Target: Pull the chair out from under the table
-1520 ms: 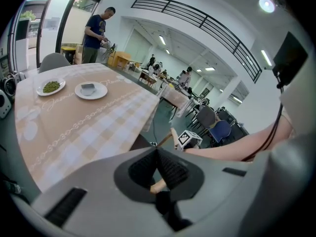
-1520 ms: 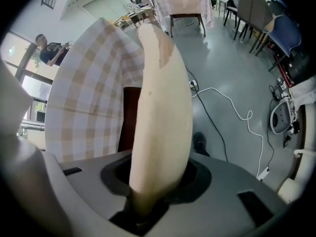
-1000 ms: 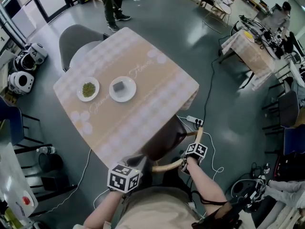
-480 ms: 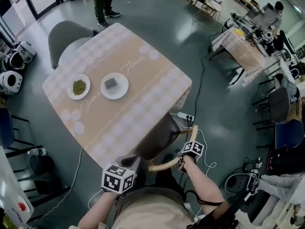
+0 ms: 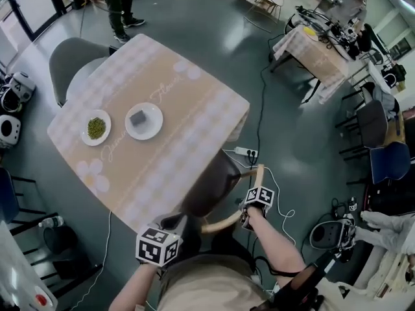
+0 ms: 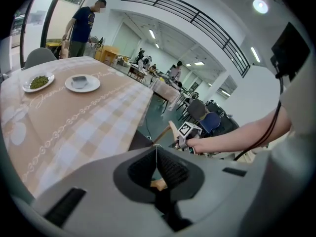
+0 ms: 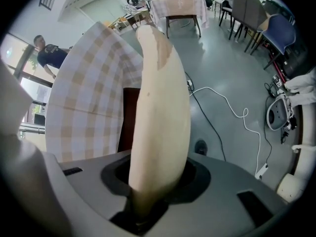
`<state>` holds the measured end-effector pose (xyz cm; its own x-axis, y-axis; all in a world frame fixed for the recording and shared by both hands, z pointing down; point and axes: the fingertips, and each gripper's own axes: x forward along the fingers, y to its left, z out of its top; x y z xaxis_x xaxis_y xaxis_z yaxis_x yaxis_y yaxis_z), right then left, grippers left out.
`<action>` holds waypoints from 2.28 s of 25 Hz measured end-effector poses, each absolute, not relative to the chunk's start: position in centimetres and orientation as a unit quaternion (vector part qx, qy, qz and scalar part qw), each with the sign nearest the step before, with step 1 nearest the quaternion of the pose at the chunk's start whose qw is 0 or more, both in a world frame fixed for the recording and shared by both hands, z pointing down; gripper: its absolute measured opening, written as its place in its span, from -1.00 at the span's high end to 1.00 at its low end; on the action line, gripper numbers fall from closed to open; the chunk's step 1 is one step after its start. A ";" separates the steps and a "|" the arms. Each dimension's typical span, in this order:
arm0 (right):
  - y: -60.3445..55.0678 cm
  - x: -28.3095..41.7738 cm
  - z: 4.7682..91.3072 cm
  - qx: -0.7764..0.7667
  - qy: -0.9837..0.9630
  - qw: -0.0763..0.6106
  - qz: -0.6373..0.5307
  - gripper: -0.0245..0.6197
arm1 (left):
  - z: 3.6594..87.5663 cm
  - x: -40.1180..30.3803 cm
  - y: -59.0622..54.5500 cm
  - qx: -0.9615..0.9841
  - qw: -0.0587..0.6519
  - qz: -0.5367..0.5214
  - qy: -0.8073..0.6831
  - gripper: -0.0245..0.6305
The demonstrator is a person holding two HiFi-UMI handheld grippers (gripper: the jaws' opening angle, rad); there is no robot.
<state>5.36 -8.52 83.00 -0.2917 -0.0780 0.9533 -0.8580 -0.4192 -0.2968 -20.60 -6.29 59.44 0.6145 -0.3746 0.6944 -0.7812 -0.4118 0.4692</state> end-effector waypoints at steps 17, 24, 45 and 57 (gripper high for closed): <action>-9.5 6.7 82.7 0.500 -0.468 0.310 0.659 0.51 | 59.3 -16.8 -5.9 0.790 0.415 0.260 -0.370 0.91; -8.7 7.8 82.8 0.495 -0.472 0.311 0.660 0.51 | 58.5 -15.1 -5.7 0.795 0.407 0.271 -0.360 0.91; -7.3 11.2 83.5 0.493 -0.470 0.319 0.659 0.50 | 59.7 -12.0 -5.5 0.796 0.413 0.275 -0.346 0.91; -8.0 11.9 83.6 0.495 -0.471 0.325 0.654 0.50 | 59.5 -11.9 -6.7 0.800 0.408 0.276 -0.341 0.91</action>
